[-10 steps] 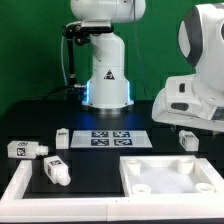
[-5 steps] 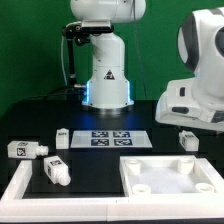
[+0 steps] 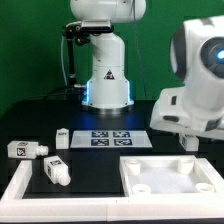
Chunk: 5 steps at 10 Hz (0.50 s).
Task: Assemble one leg
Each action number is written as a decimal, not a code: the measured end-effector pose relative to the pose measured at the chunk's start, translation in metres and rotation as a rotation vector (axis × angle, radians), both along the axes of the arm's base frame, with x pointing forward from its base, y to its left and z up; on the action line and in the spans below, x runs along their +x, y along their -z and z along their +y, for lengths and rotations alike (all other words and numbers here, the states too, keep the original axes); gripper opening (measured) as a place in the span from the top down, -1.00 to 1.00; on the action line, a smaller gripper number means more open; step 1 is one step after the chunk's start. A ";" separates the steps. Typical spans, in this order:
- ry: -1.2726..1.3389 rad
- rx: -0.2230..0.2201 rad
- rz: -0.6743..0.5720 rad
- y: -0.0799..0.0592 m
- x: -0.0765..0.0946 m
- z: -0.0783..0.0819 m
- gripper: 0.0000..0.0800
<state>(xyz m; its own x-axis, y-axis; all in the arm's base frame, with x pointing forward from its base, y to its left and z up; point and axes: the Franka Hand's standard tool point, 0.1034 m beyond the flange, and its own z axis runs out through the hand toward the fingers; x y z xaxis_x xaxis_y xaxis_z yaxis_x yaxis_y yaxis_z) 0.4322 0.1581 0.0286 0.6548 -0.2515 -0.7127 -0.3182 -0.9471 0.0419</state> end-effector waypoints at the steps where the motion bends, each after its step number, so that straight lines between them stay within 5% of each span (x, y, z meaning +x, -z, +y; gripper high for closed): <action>1: 0.030 0.052 0.032 0.003 -0.007 0.002 -0.62; 5: 0.020 0.044 0.029 0.002 -0.004 0.010 -0.62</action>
Offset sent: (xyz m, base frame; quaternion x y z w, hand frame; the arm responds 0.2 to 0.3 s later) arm 0.0000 0.0000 0.0000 0.0000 0.0000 0.0000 1.0000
